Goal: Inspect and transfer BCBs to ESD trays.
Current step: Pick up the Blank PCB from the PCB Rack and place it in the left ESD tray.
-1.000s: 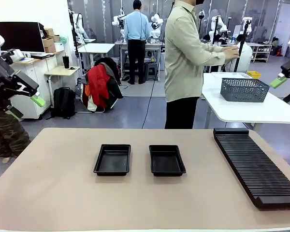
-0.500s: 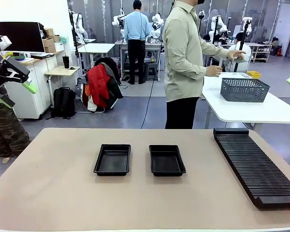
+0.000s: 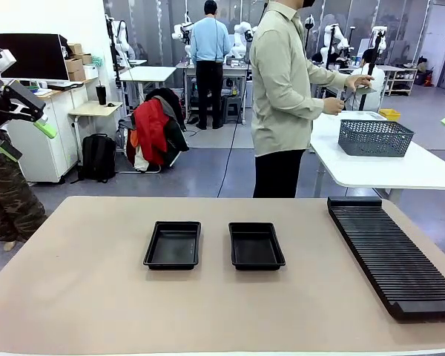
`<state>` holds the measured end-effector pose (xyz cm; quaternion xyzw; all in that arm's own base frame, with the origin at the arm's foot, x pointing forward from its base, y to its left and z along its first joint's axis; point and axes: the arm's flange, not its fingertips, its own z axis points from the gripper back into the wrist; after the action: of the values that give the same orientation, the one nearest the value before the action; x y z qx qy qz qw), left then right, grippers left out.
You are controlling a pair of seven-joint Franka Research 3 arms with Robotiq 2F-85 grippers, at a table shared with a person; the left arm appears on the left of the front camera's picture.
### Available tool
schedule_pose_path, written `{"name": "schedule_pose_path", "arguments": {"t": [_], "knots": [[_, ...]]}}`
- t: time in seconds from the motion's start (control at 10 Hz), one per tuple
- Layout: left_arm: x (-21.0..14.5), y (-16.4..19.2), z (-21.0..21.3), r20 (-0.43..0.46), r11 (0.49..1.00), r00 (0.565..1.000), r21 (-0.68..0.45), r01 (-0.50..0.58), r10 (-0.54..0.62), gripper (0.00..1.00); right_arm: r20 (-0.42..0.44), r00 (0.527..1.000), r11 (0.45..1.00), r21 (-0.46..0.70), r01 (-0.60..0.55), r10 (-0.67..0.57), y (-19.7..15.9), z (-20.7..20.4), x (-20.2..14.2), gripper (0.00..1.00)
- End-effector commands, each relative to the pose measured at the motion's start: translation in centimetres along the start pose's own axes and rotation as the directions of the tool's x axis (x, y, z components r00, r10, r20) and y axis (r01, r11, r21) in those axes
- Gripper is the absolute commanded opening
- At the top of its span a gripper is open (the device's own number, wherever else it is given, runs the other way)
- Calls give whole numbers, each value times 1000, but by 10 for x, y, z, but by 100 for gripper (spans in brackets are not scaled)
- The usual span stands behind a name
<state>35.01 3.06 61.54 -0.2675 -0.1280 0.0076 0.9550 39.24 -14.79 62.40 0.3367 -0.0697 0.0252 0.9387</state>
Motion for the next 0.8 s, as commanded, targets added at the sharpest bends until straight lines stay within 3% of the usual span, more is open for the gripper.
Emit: {"name": "schedule_pose_path", "arguments": {"t": [0.0, 0.7], "knots": [[-1, 4, -2, -3, 1000, 1000, -4, 8, -8, 100, -3, 1000, 1000, 5, 1, -1, -1, -2, -2, 100], [11, -22, 27, 9, 996, 999, 84, -40, 40, 100, 44, 997, 998, 5, 70, -71, -4, 29, 7, 100]]}}
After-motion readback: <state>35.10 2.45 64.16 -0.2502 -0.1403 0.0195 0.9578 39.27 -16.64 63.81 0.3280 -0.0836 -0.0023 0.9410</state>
